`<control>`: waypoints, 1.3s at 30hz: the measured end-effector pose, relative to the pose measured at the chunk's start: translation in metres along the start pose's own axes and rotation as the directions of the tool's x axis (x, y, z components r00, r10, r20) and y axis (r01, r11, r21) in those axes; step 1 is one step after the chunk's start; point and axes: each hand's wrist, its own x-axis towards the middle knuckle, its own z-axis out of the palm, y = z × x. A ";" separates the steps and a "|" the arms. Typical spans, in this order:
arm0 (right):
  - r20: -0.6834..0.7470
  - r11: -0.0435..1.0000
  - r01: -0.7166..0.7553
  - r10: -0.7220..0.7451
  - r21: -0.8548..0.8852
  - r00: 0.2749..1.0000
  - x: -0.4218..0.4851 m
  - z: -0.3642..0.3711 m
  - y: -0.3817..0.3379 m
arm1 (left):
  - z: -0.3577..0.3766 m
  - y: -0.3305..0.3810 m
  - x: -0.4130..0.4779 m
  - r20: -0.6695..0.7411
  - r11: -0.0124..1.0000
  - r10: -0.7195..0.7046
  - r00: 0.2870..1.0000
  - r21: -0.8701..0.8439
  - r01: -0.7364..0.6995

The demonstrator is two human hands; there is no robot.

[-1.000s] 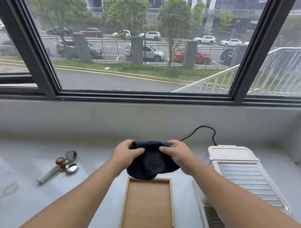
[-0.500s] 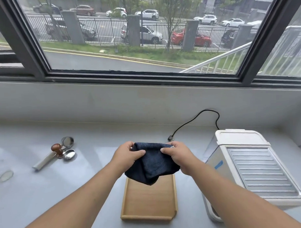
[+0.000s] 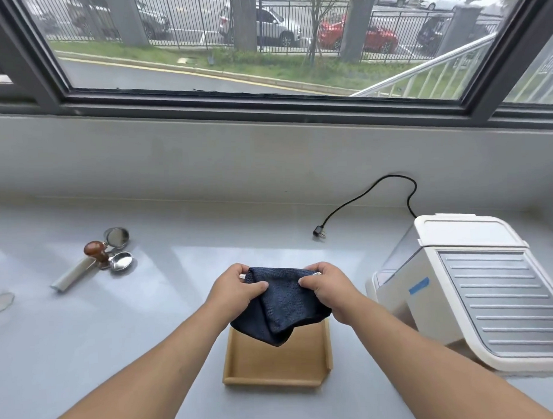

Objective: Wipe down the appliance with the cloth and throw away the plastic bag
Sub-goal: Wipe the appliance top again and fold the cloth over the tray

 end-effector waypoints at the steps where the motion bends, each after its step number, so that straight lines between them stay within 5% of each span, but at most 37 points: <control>1: -0.001 1.000 -0.006 0.006 -0.008 1.000 0.002 0.002 0.004 | 0.002 -0.005 0.002 0.001 1.000 -0.007 1.000 0.010 0.007; 14: -0.022 0.981 -0.070 0.067 -0.179 0.998 0.029 0.011 0.046 | 0.016 -0.045 0.026 0.002 0.980 -0.092 0.996 0.176 0.090; 22: 0.033 0.925 -0.011 0.025 -0.380 0.999 0.035 0.011 0.049 | 0.018 -0.051 0.031 0.000 0.867 -0.068 0.998 0.495 0.059; 33: 0.037 0.682 0.165 -0.199 -0.712 0.979 0.025 0.011 0.037 | 0.016 -0.026 0.020 0.023 0.683 0.108 0.994 0.725 -0.091; 39: 0.126 0.542 0.360 -0.421 -0.759 0.898 0.017 0.006 0.024 | 0.015 -0.005 0.015 0.015 0.696 0.256 0.966 0.691 -0.195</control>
